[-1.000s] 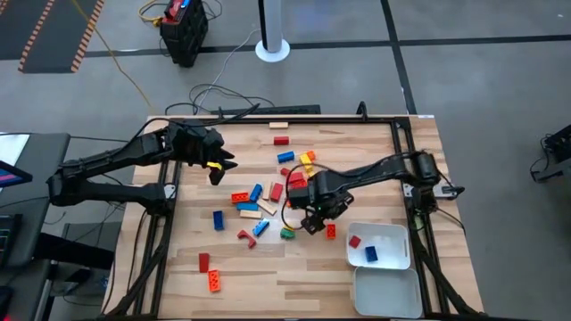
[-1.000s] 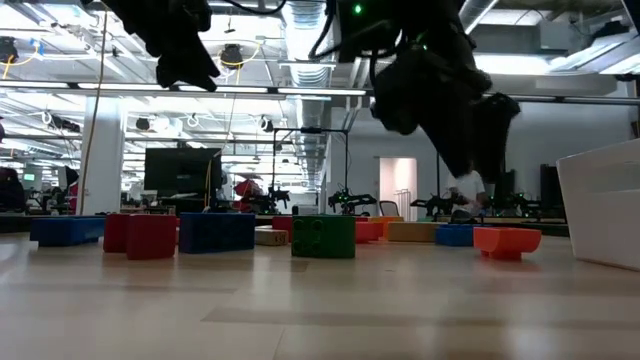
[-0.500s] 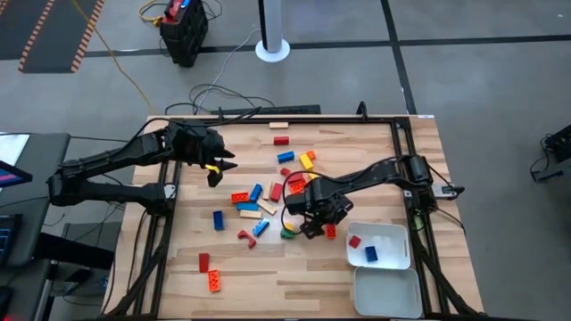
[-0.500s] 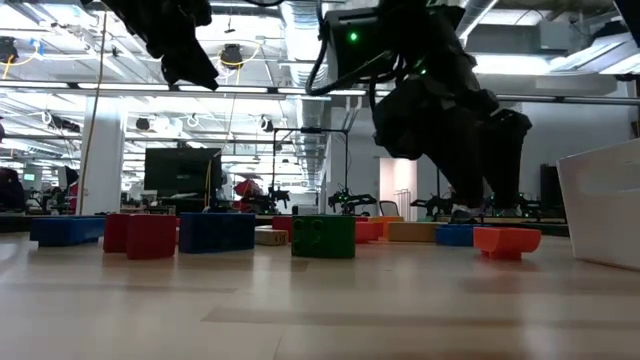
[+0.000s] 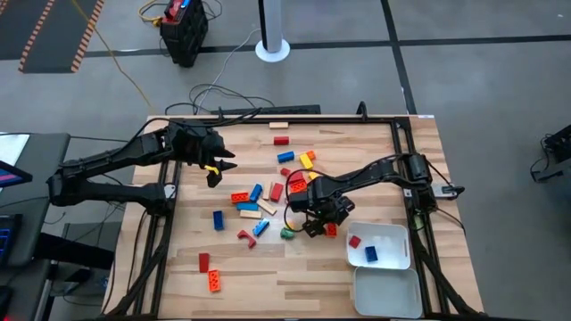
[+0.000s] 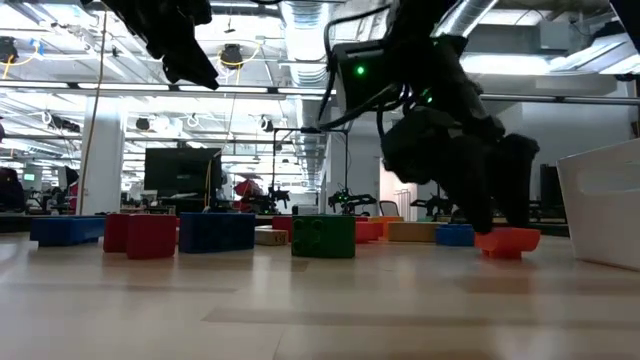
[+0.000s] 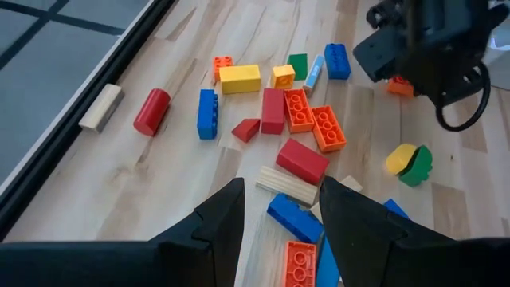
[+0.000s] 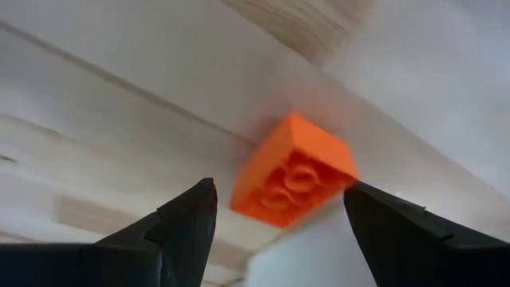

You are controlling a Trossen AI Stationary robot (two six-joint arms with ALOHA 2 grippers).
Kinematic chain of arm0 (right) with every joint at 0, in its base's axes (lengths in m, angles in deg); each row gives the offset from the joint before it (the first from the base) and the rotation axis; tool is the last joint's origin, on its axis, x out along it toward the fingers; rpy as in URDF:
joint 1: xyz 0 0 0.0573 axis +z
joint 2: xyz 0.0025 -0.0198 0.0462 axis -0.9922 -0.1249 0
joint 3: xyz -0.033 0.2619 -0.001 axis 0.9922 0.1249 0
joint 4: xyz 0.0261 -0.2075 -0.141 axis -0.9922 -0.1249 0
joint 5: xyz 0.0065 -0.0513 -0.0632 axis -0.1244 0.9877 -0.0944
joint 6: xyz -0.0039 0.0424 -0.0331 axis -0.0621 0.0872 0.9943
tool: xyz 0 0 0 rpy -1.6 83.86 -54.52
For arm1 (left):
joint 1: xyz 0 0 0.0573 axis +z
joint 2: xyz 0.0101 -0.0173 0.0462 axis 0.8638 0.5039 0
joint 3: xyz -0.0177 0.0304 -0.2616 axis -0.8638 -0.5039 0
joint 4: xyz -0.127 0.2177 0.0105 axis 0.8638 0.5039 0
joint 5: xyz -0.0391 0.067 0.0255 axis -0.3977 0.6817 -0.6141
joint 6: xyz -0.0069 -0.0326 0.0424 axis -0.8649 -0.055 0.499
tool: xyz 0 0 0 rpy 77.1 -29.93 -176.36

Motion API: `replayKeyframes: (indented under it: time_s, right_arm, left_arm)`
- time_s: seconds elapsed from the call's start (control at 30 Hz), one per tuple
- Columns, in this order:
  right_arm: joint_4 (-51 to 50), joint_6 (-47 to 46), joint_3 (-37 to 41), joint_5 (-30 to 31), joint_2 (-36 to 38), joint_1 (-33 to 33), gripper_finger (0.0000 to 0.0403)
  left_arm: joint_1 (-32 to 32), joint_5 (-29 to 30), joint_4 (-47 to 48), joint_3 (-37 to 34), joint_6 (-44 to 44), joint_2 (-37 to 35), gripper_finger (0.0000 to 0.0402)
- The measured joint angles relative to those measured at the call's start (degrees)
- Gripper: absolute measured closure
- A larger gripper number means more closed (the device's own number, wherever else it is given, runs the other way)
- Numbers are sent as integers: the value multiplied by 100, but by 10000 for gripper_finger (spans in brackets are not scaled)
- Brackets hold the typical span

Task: Sort blocks by size
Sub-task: Put the small orange game piece into the white bin

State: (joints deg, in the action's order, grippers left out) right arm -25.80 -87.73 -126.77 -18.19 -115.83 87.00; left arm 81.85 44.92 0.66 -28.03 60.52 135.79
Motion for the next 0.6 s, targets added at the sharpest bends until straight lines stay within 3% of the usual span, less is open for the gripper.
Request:
replayKeyframes:
  time_s: [0.4, 0.6]
  right_arm:
    - [121, 833, 292, 61, 0, -288, 134]
    - [-23, 1546, 292, 160, 0, -389, 209]
  left_arm:
    - [0, 17, 36, 0, -344, 0, 246]
    - [0, 208, 35, 0, -545, 0, 246]
